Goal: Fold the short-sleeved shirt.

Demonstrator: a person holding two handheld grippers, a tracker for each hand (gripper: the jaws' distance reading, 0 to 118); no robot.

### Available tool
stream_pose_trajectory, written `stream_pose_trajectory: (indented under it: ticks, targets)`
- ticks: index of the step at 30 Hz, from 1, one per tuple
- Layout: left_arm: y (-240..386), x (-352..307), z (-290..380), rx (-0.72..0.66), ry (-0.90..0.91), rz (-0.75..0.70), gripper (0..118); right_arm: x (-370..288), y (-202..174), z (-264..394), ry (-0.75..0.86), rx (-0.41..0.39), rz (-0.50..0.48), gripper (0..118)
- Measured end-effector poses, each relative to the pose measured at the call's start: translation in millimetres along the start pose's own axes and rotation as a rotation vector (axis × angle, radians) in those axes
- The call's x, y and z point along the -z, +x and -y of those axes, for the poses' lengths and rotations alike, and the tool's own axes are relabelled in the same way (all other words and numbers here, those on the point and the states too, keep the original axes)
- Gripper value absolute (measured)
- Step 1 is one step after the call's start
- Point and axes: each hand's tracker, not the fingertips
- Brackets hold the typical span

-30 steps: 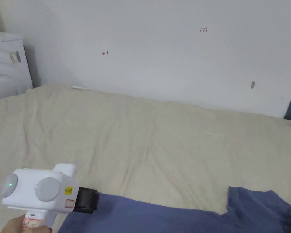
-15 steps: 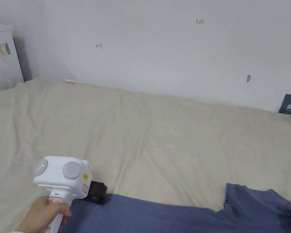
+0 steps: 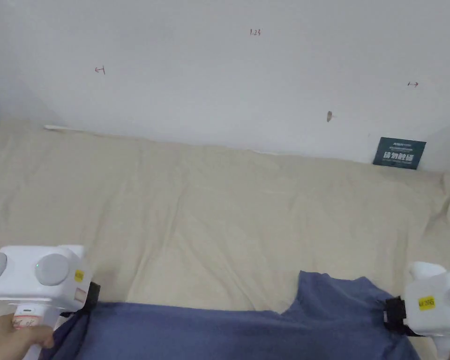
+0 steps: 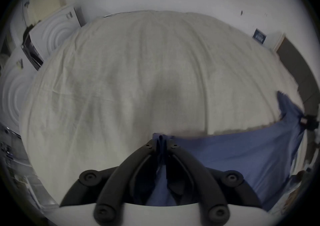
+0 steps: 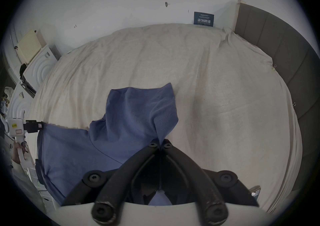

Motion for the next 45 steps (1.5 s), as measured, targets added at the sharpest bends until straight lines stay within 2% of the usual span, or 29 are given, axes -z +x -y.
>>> stream_pose_trajectory:
  ticks: [1,13,22,26,31,35,40,43,45]
  targets:
    - [-1,-5,0,-0.020,0.011,0.010,5,-2,0,-1,0.011,-0.007,0.007,0]
    - [15,-52,6,0.051,0.084,-0.006,5,-2,10,-3,0.012,-0.014,0.004,0]
    - [11,-113,35,0.069,0.163,0.017,5,-68,22,27,0.073,-0.025,-0.005,0]
    - [5,-153,70,0.057,0.221,0.052,5,-119,21,67,0.118,-0.026,-0.016,0]
    - [-5,-173,132,0.060,0.209,0.050,5,-161,22,136,0.118,-0.039,-0.029,0]
    - [-16,-165,180,0.053,0.158,0.046,5,-161,19,194,0.065,-0.079,-0.029,0]
    - [-24,-135,228,0.082,0.018,-0.015,5,-137,18,251,-0.060,-0.049,-0.035,0]
    - [-34,-130,249,0.010,0.003,0.053,5,-130,15,274,-0.089,-0.054,-0.014,0]
    - [-39,-132,254,-0.006,0.008,0.046,5,-129,13,282,-0.102,-0.052,-0.011,0]
